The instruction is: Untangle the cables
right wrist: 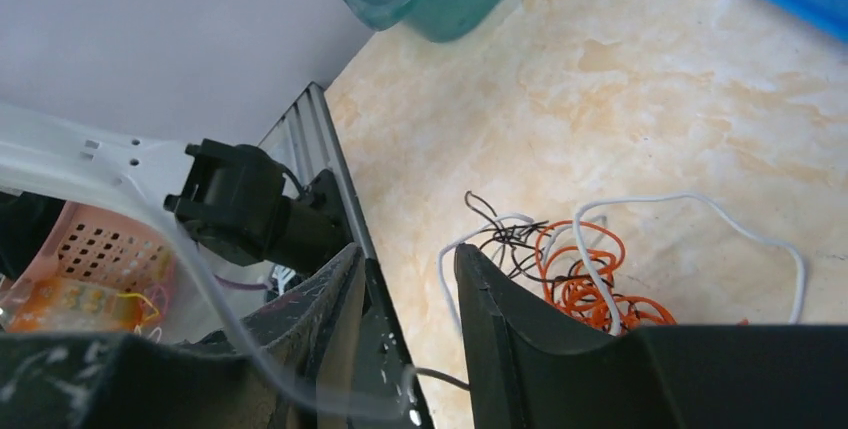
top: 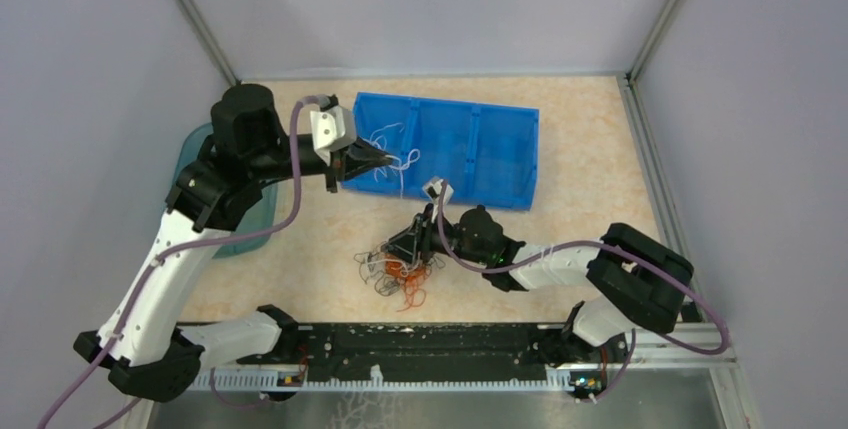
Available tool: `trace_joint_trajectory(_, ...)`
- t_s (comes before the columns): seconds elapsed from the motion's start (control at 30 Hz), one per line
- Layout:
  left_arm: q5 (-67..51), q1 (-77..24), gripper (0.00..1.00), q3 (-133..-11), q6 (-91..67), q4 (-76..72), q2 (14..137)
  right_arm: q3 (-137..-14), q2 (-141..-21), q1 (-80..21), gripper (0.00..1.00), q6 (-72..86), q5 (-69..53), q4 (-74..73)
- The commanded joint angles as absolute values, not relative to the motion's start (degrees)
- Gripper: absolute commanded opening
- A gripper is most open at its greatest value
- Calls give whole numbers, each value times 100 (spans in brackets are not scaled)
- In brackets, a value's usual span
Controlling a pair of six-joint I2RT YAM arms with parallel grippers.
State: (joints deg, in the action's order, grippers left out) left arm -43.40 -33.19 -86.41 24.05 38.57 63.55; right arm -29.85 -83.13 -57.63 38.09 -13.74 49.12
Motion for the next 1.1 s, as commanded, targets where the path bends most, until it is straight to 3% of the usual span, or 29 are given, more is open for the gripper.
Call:
trace_joint_trajectory(0.0, -3897, -3357, 0, -8980, 2597, 3003, 6168, -2777, -8409, -5827, 40, 3956, -1128, 5553)
trace_joint_trajectory(0.57, -2149, -3357, 0, -9538, 3244, 39, 6045, -2681, -8637, -5827, 41, 4221, -1155, 5585)
trace_joint_trajectory(0.8, -1472, -3356, 2, -10315, 3548, -715, 6390, -2769, -8307, -5827, 60, 4071, -1086, 5089)
trace_joint_trajectory(1.07, -1784, -3359, 3, -10619, 3390, -304, 6395, -3331, -6483, -5827, 72, 3263, -893, 3236)
